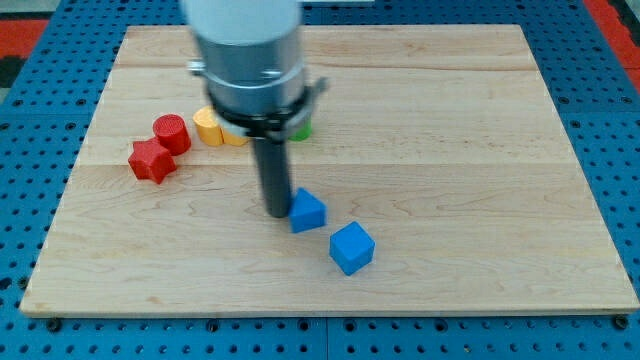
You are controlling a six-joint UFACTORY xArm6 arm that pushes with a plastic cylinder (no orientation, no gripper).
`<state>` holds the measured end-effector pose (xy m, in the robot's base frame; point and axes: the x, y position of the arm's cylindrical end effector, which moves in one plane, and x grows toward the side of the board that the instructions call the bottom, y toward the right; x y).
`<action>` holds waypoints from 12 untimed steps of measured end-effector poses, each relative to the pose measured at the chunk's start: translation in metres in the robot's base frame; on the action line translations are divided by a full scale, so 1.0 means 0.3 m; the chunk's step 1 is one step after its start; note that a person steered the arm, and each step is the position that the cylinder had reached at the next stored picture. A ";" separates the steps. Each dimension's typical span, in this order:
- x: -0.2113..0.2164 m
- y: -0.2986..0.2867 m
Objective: Nudge the blue cube a bit up
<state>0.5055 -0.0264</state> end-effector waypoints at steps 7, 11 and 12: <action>0.099 0.841; 0.240 0.241; 0.240 0.209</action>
<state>0.5774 0.0363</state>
